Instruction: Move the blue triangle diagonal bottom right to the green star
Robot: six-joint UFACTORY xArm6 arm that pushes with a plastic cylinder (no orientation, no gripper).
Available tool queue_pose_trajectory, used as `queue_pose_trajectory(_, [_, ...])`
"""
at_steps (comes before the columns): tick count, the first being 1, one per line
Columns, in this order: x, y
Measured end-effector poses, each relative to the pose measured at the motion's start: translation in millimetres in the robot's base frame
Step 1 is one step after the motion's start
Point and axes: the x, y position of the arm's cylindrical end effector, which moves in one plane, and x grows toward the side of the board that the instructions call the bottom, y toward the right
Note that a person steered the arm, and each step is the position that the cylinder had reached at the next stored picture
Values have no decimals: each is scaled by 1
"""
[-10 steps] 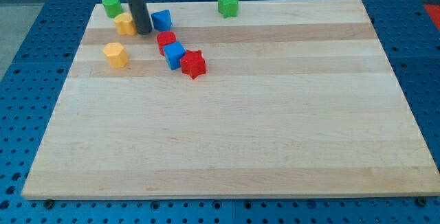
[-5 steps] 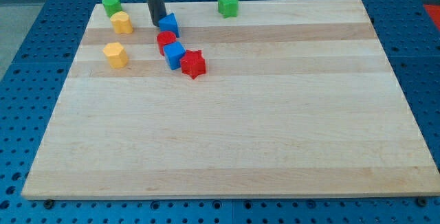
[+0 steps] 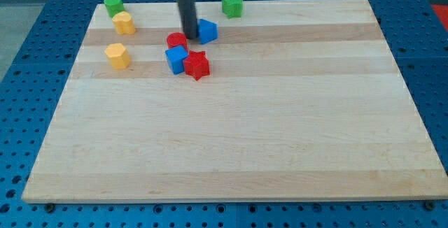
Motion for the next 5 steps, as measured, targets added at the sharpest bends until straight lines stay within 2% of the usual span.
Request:
queue_pose_trajectory(3, [0,127])
queue_pose_trajectory(5, [-11,181])
